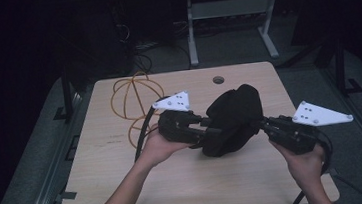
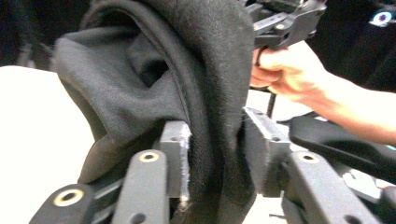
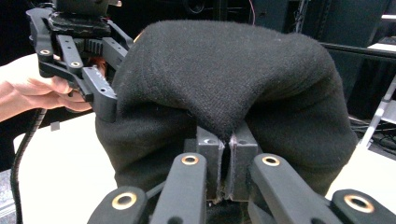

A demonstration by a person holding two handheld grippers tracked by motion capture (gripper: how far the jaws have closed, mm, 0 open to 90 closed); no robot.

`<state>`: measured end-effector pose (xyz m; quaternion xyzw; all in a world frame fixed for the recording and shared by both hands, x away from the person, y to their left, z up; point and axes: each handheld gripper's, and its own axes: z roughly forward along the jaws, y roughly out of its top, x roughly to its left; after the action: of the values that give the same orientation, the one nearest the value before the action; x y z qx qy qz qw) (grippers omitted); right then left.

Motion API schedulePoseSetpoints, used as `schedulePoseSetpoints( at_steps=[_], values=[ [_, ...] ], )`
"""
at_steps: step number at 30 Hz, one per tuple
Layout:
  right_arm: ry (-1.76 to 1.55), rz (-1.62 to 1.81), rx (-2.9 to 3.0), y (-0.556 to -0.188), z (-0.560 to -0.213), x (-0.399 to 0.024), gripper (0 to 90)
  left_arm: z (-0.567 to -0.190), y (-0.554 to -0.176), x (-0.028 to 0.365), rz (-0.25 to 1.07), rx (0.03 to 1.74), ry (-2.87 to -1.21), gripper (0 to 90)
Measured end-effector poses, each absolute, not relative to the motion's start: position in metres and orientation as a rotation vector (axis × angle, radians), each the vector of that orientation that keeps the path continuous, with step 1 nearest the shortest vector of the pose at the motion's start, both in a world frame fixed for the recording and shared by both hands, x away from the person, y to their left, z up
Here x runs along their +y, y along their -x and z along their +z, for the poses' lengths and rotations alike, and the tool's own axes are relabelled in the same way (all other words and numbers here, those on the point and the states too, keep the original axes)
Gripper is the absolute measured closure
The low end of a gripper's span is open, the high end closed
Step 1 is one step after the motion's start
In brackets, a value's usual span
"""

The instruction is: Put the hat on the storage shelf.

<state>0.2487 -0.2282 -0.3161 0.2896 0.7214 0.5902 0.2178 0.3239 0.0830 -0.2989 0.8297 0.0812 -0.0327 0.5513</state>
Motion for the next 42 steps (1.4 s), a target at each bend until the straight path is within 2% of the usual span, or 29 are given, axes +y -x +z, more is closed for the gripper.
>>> schedulePoseSetpoints(
  at_steps=[5,11,16,23,32,42],
  values=[
    [-0.825,1.621,2.021,-0.258,-0.306,-0.224,86.6,-0.298,-0.322,0.105,-0.004,0.246,-1.954,49.2],
    [-0.820,1.600,2.052,-0.271,-0.290,-0.220,86.6,-0.303,-0.314,0.127,0.067,0.268,-1.983,44.9],
    [-0.816,1.599,2.076,-0.286,-0.274,-0.211,86.6,-0.317,-0.301,0.153,0.158,0.302,-2.024,41.2],
    [-0.809,1.609,2.103,-0.308,-0.252,-0.196,86.5,-0.344,-0.292,0.179,0.218,0.357,-2.063,36.0],
    [-0.773,1.612,2.145,-0.336,-0.228,-0.168,86.4,-0.378,-0.286,0.199,0.255,0.404,-2.107,31.5],
    [-0.716,1.588,2.200,-0.359,-0.205,-0.135,86.4,-0.406,-0.281,0.205,0.226,0.440,-2.135,29.4]
  ],
)
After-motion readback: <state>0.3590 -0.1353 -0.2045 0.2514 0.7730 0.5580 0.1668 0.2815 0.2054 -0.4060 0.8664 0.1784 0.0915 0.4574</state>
